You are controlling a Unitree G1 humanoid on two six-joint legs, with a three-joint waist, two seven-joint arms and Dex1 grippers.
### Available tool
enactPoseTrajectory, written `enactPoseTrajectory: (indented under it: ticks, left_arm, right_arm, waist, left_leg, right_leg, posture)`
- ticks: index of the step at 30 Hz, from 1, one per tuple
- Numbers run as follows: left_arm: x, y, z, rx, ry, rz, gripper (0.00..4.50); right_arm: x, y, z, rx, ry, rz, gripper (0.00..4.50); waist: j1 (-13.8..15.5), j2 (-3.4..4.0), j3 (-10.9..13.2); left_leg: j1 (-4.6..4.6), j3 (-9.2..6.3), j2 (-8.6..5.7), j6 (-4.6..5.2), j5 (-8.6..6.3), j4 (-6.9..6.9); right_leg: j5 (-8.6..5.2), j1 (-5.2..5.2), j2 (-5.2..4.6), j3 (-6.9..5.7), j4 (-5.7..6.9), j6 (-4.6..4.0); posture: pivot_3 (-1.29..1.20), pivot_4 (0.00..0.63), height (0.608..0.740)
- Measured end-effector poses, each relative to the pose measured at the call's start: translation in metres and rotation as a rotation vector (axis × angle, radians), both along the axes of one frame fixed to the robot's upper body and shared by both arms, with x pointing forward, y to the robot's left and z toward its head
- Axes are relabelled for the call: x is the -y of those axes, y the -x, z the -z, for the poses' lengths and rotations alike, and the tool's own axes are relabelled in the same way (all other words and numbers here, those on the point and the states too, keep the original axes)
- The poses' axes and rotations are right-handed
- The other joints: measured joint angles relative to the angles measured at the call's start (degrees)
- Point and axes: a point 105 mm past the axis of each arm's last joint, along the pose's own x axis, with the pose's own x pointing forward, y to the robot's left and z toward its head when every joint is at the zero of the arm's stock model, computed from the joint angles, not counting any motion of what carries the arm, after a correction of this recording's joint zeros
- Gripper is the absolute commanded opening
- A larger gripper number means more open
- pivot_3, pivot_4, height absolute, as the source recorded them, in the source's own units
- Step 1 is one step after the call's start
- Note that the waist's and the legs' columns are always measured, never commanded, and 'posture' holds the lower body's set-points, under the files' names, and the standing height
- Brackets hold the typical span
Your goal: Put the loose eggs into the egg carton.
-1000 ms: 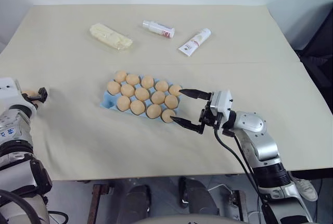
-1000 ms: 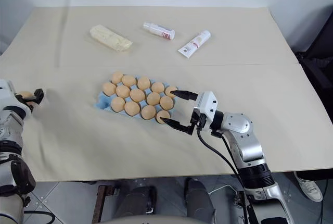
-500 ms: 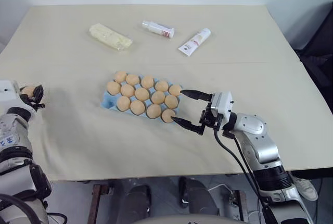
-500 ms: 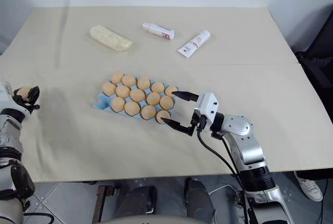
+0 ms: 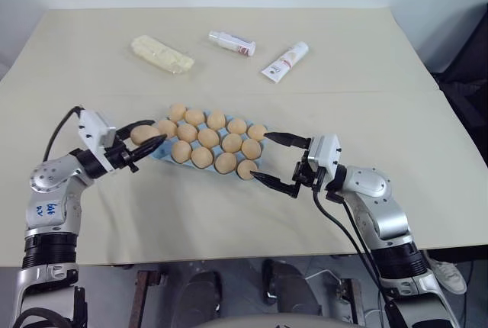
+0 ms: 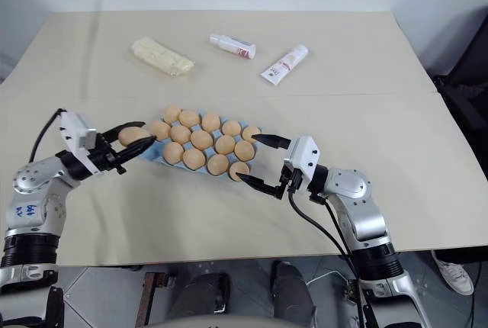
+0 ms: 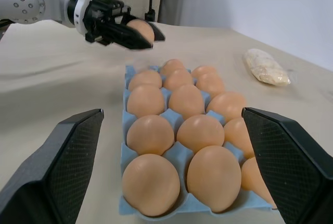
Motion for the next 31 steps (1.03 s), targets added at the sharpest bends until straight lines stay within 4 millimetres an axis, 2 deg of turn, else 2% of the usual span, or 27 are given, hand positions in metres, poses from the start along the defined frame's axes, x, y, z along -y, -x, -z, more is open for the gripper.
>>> enactPoseTrajectory:
  ticks: [3, 11, 14, 17, 22, 25, 28, 31]
  left_arm:
    - [0.005, 0.0, 0.007, -0.022, -0.019, 0.022, 1.93]
    - [0.001, -0.004, 0.009, -0.028, -0.027, 0.007, 4.39]
    - [-0.003, -0.002, 0.01, -0.025, -0.036, -0.004, 4.39]
    - [-0.018, 0.005, 0.012, -0.039, -0.061, -0.04, 4.39]
    - [-0.044, 0.032, 0.01, -0.066, -0.129, -0.067, 4.39]
    - [-0.047, 0.048, 0.015, -0.11, -0.134, -0.058, 4.39]
    - [-0.048, 0.069, 0.031, -0.158, -0.176, -0.052, 4.39]
    - [-0.048, 0.076, 0.034, -0.165, -0.19, -0.061, 4.39]
  right_arm:
    - [0.001, 0.0, 0.001, -0.003, -0.002, 0.008, 4.5]
    - [0.0, 0.003, -0.001, 0.002, -0.01, 0.017, 4.5]
    - [0.001, 0.004, 0.0, 0.0, -0.011, 0.021, 4.5]
    - [0.004, 0.004, 0.002, -0.011, 0.003, 0.03, 4.5]
    - [0.018, 0.006, 0.007, -0.019, 0.053, 0.05, 4.5]
    - [0.024, 0.006, 0.007, -0.021, 0.059, 0.059, 4.5]
    - [0.03, 0.006, 0.007, -0.025, 0.059, 0.071, 4.5]
    - [0.034, 0.003, 0.011, -0.041, 0.065, 0.079, 4.5]
  waist:
    - [0.19, 0.0, 0.0]
    - [0.22, 0.0, 0.0]
    - [0.12, 0.0, 0.0]
    - [0.02, 0.0, 0.0]
    - [0.11, 0.03, 0.02]
    - [0.11, 0.05, 0.03]
    - [0.05, 0.07, 0.04]
    - [0.15, 0.09, 0.05]
  left_leg:
    - [0.0, -0.01, 0.0, 0.01, 0.0, 0.03]
    - [0.0, -0.01, 0.0, 0.03, -0.01, 0.05]
    - [0.0, 0.0, 0.0, 0.04, -0.02, 0.03]
    - [0.0, -0.01, 0.02, 0.03, -0.02, -0.01]
    - [-0.01, -0.05, 0.03, 0.1, -0.08, -0.08]
    - [-0.01, -0.06, 0.03, 0.11, -0.1, -0.08]
    - [-0.01, -0.07, 0.03, 0.27, -0.22, -0.12]
    - [0.0, -0.15, 0.04, 0.38, -0.28, -0.1]
  right_leg:
    - [0.0, 0.0, 0.0, -0.03, 0.01, 0.0]
    - [0.0, 0.01, -0.01, -0.02, 0.0, 0.0]
    - [0.0, 0.01, 0.0, -0.02, -0.01, 0.0]
    - [0.0, -0.01, 0.0, 0.0, -0.04, 0.0]
    - [-0.01, 0.03, -0.06, 0.15, -0.3, -0.01]
    - [-0.01, 0.04, -0.08, 0.15, -0.46, -0.03]
    - [-0.03, 0.05, -0.09, 0.17, -0.51, -0.05]
    - [-0.05, 0.06, -0.1, 0.11, -0.46, -0.1]
  posture:
    - [0.0, 0.15, 0.74]
    - [0.0, 0.15, 0.74]
    - [0.0, 0.15, 0.74]
    - [0.0, 0.15, 0.74]
    - [0.0, 0.15, 0.74]
    - [0.0, 0.15, 0.74]
    - [0.0, 0.15, 0.74]
    - [0.0, 0.15, 0.74]
